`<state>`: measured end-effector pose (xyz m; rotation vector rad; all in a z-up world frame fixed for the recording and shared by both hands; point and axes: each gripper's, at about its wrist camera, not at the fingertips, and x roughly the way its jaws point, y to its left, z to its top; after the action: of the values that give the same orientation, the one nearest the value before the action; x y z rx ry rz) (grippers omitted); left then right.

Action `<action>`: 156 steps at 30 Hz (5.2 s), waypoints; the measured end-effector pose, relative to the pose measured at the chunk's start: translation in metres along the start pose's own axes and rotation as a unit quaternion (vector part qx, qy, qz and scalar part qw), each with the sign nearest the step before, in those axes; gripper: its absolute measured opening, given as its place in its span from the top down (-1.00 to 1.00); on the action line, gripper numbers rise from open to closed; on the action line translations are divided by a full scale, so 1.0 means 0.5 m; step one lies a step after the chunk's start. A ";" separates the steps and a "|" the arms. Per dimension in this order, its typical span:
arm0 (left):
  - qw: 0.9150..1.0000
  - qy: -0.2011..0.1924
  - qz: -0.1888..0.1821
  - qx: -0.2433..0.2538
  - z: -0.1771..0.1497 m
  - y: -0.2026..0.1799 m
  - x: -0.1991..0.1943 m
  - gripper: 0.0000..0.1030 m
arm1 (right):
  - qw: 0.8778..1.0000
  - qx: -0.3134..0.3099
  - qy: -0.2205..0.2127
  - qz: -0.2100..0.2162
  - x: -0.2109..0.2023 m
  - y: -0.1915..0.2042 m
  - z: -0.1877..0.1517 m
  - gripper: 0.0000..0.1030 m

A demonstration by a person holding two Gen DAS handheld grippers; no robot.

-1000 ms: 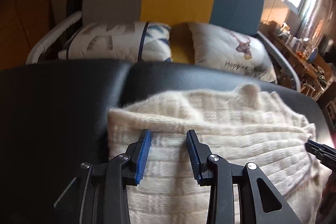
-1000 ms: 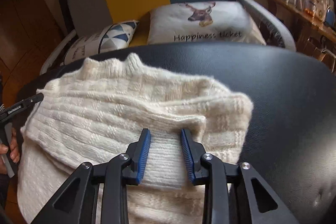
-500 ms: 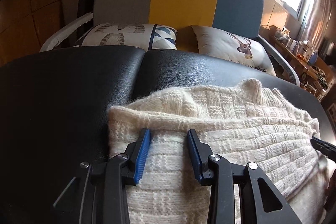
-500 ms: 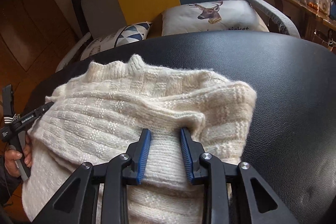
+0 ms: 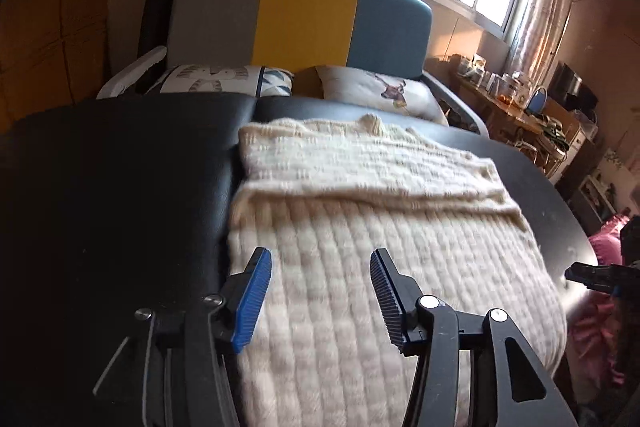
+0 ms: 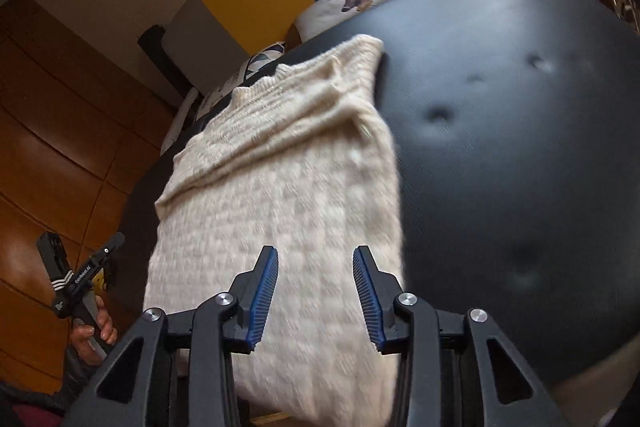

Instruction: Fold clothes

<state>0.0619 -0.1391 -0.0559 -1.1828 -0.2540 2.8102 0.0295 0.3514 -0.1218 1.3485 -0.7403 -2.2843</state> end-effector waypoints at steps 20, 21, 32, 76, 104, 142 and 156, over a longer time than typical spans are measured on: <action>0.992 0.085 -0.047 -0.080 -0.202 0.088 -0.039 -0.03 | 0.988 0.035 0.067 0.137 0.070 -0.046 -0.074 0.22; 0.992 0.085 -0.050 -0.077 -0.202 0.084 -0.037 -0.03 | 0.988 0.033 0.066 0.138 0.069 -0.046 -0.076 0.22; 0.995 0.078 -0.030 -0.057 -0.212 0.048 -0.010 -0.06 | 0.989 0.004 0.046 0.138 0.071 -0.033 -0.089 0.21; 0.995 0.085 -0.046 -0.024 -0.186 -0.015 0.013 0.34 | 0.978 -0.200 0.047 -0.025 0.076 0.090 -0.131 0.40; 0.925 0.089 -0.325 -0.175 -0.021 0.096 -0.020 0.80 | 0.967 -0.002 0.044 0.252 0.069 0.085 -0.028 0.78; 0.805 0.037 -0.294 -0.514 0.254 0.363 0.328 0.11 | 0.981 0.111 -0.079 0.137 0.213 0.025 0.290 -0.35; 0.977 0.156 -0.116 -0.090 0.186 0.151 0.271 0.13 | 0.959 -0.248 0.071 -0.114 0.321 0.187 0.183 -0.34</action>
<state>-0.1002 -0.2055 -0.1009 -1.4994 -0.5879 2.4010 -0.1201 0.2092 -0.1373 1.3789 0.0480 -2.2952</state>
